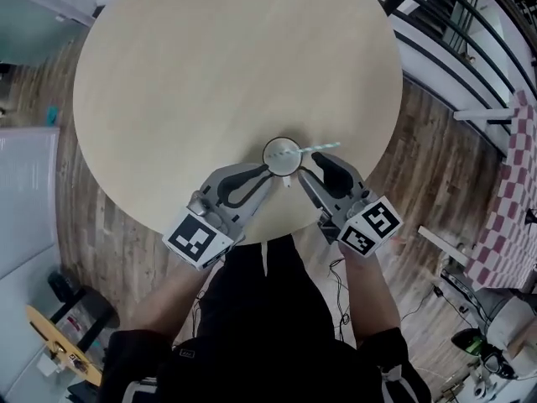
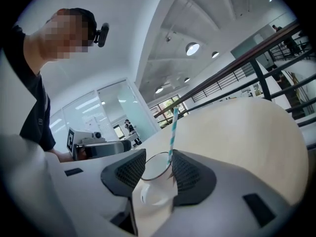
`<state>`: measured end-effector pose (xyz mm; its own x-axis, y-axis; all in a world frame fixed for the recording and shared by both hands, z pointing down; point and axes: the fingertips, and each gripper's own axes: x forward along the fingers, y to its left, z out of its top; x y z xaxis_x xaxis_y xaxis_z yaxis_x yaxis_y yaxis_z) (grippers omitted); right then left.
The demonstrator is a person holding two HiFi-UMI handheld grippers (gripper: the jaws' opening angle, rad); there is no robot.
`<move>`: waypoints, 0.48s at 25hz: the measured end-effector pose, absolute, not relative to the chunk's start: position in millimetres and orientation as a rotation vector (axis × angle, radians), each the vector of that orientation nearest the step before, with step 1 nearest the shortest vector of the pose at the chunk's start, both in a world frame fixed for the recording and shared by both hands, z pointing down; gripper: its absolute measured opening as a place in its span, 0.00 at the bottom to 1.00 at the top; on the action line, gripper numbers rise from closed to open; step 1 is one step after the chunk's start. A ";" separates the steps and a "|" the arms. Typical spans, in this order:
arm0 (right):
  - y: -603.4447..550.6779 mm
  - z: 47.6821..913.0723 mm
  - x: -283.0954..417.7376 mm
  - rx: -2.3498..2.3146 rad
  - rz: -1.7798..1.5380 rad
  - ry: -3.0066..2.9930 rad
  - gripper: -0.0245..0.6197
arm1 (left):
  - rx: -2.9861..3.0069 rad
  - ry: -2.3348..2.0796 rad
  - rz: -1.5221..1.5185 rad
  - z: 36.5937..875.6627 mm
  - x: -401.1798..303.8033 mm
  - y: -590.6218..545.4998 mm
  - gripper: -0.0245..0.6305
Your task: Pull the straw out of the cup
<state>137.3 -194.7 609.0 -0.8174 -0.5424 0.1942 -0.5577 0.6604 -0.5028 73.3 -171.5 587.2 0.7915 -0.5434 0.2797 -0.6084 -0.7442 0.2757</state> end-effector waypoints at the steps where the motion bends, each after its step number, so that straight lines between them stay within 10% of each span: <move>1: -198.3 610.6 134.5 0.939 0.874 -2.839 0.29 | 2.629 -0.878 0.257 589.7 72.3 -172.3 0.12; 12: -218.2 629.1 127.5 1.016 0.844 -2.754 0.11 | 2.599 -0.922 0.238 597.1 54.7 -181.3 0.12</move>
